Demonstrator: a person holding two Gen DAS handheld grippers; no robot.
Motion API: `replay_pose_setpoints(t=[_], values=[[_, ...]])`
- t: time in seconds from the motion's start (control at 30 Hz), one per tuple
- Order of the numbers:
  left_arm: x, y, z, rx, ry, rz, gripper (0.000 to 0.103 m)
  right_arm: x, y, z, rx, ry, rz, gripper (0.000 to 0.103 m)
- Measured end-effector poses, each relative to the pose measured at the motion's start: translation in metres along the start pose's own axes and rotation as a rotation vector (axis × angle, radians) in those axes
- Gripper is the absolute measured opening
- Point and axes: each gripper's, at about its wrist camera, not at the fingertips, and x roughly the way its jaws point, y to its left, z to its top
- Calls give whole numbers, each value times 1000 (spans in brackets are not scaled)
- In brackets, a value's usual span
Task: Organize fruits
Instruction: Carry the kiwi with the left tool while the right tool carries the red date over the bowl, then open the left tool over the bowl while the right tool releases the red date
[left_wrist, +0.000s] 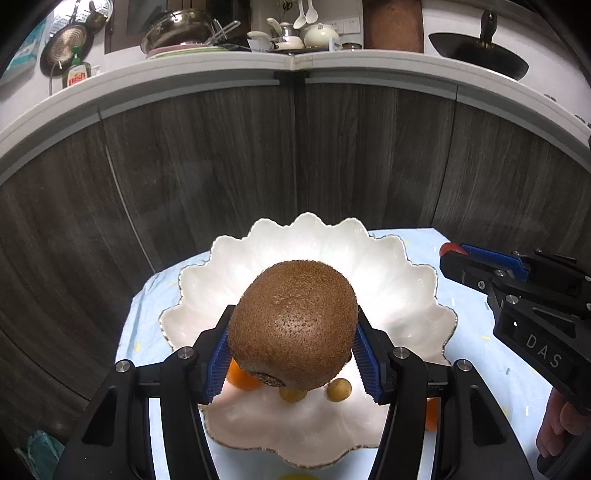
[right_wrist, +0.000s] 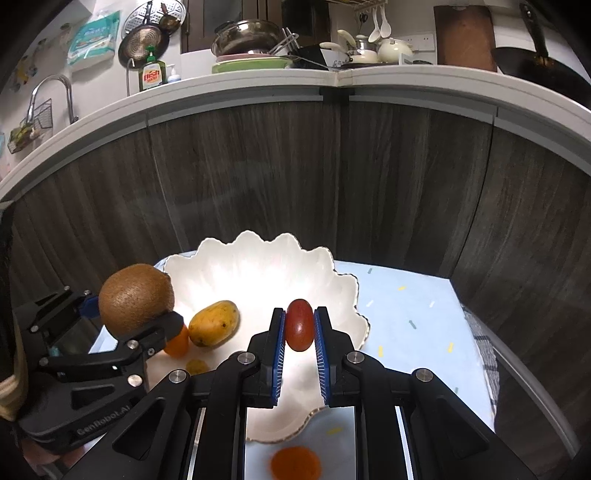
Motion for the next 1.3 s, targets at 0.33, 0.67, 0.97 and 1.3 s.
replay_pose_setpoints(t=[0.33, 0.67, 0.97, 1.3], values=[[25, 2, -5, -7, 57, -21, 58, 32, -5, -2, 21, 70, 6, 17], [37, 5, -10, -4, 91, -14, 69, 47, -5, -5, 35, 114, 15, 17], [26, 14, -1, -27, 43, 21, 95, 34, -7, 3, 58, 67, -32, 72], [1, 19, 9, -48, 8, 50, 102, 8, -3, 14, 62, 15, -36, 77]])
